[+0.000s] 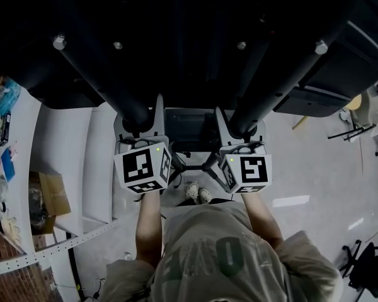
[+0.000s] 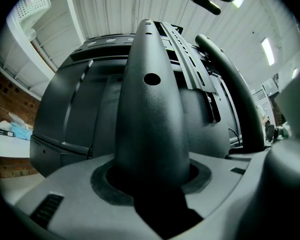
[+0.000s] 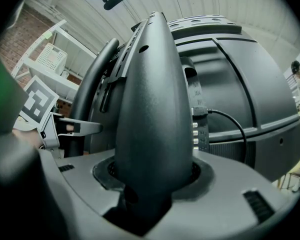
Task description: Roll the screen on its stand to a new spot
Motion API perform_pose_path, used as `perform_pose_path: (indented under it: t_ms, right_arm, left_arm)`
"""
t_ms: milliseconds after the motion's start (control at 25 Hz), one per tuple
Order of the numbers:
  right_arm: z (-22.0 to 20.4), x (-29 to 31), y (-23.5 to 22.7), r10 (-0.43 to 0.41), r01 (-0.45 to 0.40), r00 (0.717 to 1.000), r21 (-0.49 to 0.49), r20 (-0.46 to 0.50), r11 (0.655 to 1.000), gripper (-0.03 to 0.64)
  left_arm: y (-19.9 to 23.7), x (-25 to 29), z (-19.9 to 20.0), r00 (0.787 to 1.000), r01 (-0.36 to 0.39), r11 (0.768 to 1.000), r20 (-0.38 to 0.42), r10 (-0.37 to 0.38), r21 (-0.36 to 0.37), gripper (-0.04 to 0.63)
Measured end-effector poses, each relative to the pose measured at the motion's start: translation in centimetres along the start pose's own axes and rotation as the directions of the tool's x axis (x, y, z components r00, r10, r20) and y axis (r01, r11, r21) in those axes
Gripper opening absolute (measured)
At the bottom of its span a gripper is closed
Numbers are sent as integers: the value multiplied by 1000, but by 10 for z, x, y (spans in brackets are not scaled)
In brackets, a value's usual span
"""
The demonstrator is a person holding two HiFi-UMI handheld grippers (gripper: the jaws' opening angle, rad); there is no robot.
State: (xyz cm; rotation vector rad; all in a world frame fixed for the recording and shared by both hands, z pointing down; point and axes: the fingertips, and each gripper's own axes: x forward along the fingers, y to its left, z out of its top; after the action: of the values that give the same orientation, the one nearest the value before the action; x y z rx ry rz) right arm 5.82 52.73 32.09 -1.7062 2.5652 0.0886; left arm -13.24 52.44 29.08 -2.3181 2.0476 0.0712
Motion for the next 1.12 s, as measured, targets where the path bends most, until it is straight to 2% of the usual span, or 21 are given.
perform_pose_path:
  t_ms: [400, 560, 800, 1120]
  right_arm:
    - [3, 0, 2, 22, -22, 1000, -2, 7, 1000, 204]
    - [1, -2, 3, 26, -26, 999, -15, -41, 1000, 210]
    - [8, -20, 3, 55, -54, 996, 9, -74, 998, 235]
    - [13, -30, 4, 77, -77, 994, 0, -80, 997, 238]
  left_arm:
    - [1, 0, 0, 1000, -26, 1000, 10, 26, 14, 215]
    - [3, 0, 1, 999, -49, 998, 14, 49, 32, 215]
    - [3, -5, 2, 999, -50, 999, -6, 50, 0, 216]
    - [3, -12, 1, 998, -60, 998, -19, 60, 1, 220]
